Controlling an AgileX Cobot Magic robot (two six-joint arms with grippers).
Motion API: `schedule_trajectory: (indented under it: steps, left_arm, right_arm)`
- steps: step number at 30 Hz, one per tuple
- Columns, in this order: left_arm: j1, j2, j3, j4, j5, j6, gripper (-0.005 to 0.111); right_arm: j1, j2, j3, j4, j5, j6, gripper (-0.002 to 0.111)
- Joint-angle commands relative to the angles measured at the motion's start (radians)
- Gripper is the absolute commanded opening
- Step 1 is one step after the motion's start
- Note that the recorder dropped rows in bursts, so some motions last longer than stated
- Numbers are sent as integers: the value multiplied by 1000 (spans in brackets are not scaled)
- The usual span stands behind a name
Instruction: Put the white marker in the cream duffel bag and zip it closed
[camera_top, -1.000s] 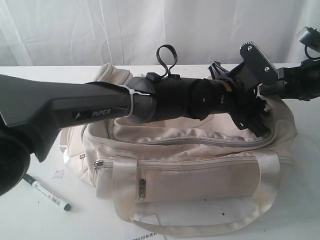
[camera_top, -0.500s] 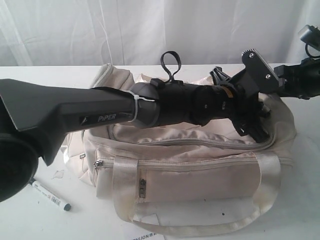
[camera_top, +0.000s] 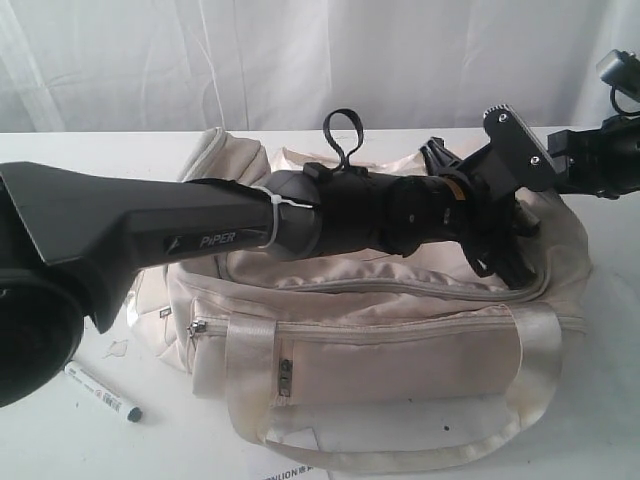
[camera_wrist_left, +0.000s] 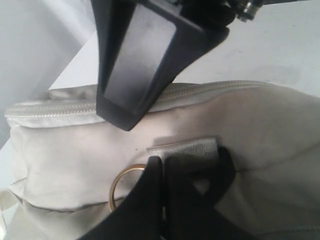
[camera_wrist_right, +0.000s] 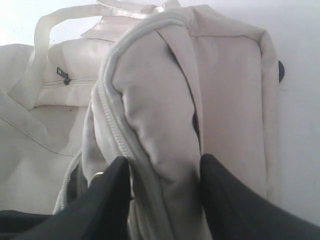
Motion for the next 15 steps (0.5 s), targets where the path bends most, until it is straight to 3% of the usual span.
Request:
schedule_trajectory:
  steps: [1,5,15]
  left_arm:
    - [-4,-26,-3,43,-11,62,0]
    - [-2,-77,-3,55,22,84,0]
    - [-2,-160,-3,55,274,62,0]
  right_arm:
    - [-4,1,-4,12,2,-8,42]
    - [-4,1,-4,12,2,-8,42]
    - [-4,1,-4,24,-2,-8,42]
